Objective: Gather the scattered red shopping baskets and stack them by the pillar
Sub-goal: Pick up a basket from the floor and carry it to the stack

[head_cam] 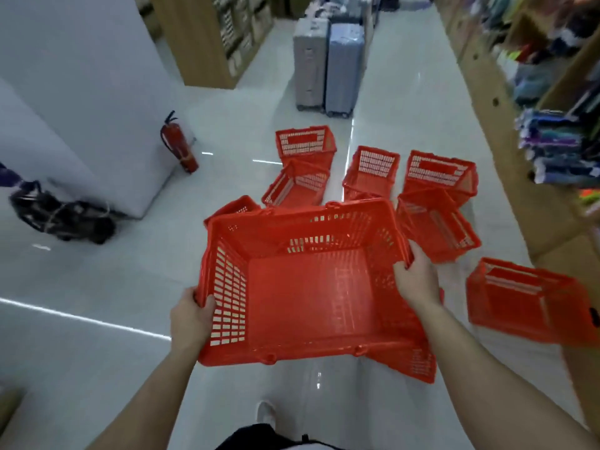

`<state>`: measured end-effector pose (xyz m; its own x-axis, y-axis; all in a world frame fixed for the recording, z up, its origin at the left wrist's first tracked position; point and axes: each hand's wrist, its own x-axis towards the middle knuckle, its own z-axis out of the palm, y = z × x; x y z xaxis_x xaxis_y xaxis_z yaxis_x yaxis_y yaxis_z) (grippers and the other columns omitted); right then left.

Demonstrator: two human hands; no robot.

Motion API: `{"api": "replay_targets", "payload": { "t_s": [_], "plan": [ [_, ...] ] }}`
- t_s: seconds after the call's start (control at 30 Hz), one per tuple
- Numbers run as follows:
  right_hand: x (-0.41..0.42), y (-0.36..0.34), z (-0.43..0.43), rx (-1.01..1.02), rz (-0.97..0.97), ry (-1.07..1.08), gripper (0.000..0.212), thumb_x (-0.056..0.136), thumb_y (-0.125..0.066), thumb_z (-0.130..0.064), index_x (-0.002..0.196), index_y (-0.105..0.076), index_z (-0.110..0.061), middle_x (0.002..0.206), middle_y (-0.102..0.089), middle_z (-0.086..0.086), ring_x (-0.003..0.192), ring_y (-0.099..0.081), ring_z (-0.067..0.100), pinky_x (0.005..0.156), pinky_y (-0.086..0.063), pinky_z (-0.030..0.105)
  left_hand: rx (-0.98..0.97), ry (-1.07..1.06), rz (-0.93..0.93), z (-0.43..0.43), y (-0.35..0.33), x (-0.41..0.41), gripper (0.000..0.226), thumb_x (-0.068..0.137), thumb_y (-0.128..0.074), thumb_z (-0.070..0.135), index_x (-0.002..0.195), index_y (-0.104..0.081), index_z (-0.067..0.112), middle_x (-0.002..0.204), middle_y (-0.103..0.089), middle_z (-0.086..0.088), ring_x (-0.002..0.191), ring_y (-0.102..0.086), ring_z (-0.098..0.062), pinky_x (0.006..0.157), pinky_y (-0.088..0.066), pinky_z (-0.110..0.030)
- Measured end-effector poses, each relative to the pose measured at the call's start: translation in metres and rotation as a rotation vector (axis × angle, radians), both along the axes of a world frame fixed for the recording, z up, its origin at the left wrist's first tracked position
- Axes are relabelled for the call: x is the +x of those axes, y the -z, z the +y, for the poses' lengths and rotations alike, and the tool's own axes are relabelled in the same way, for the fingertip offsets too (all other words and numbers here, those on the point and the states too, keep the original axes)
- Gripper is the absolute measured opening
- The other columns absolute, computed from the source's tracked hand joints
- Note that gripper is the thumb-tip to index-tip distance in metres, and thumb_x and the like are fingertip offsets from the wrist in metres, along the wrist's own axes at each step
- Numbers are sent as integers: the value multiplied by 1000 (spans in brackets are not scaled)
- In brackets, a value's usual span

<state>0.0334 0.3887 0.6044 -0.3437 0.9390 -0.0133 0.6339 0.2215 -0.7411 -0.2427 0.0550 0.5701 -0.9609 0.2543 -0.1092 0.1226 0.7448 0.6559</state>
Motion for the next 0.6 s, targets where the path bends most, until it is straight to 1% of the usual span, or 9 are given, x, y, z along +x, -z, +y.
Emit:
{"api": "replay_targets", "payload": {
  "t_s": [0.1, 0.2, 0.3, 0.37, 0.4, 0.43, 0.5, 0.53, 0.6],
  "plan": [
    [-79, -1, -20, 14, -33, -61, 54, 88, -59, -7, 141, -53, -6, 130, -63, 21, 121, -58, 36, 102, -42, 36, 27, -53, -26, -37, -3, -59, 33, 94, -60, 33, 121, -59, 13, 102, -71, -10, 83, -67, -28, 78, -56, -43],
    [-139, 1, -35, 54, -48, -102, 49, 86, -58, -11, 135, -57, -15, 120, -69, 15, 111, -63, 34, 93, -45, 33, 30, -92, -35, -62, -6, -111, 33, 95, -59, 34, 121, -58, 14, 102, -71, -7, 83, -68, -27, 78, -57, -45],
    [-183, 5, -41, 27, -2, -136, 42, 85, -57, -12, 125, -59, -24, 105, -70, 5, 104, -64, 32, 86, -45, 33, 38, -110, -28, -70, -6, -151, 33, 95, -59, 33, 122, -58, 15, 100, -71, -4, 74, -66, -17, 67, -54, -33],
    [-213, 10, -40, 17, 23, -143, 43, 83, -57, -11, 119, -54, -34, 90, -62, -8, 95, -65, 26, 79, -42, 27, 30, -115, -35, -68, -3, -179, 33, 95, -59, 33, 123, -59, 16, 96, -69, 2, 67, -62, -4, 56, -46, -22],
    [-227, 13, -38, 15, 25, -145, 45, 82, -57, -11, 117, -51, -38, 88, -58, -12, 93, -65, 25, 78, -40, 26, 29, -115, -48, -66, -1, -192, 34, 95, -59, 34, 124, -58, 16, 94, -67, 4, 66, -61, -2, 54, -45, -19],
    [-242, 16, -35, 9, 24, -146, 46, 82, -58, -11, 117, -49, -39, 87, -58, -13, 93, -64, 25, 78, -40, 26, 26, -114, -65, -62, 1, -206, 35, 95, -59, 35, 125, -57, 17, 94, -67, 5, 67, -63, -3, 54, -48, -21],
    [-271, 27, -25, -20, 18, -144, 44, 83, -58, -13, 119, -51, -38, 92, -64, -9, 95, -65, 27, 79, -41, 28, 4, -117, -89, -53, 7, -235, 36, 95, -59, 37, 126, -56, 18, 96, -69, 2, 72, -69, -13, 65, -58, -34],
    [-285, 35, -18, -35, 12, -138, 44, 84, -58, -13, 122, -54, -35, 98, -69, -4, 99, -65, 29, 80, -43, 30, -9, -117, -87, -47, 11, -250, 36, 94, -59, 37, 124, -56, 19, 97, -70, 1, 74, -70, -16, 70, -60, -39],
    [-314, 54, -1, -69, 6, -125, 44, 85, -57, -13, 127, -60, -26, 113, -72, 5, 106, -64, 31, 89, -47, 35, -35, -115, -87, -31, 21, -282, 36, 92, -60, 38, 123, -57, 19, 95, -70, 2, 72, -70, -14, 69, -60, -39]
  ]
}}
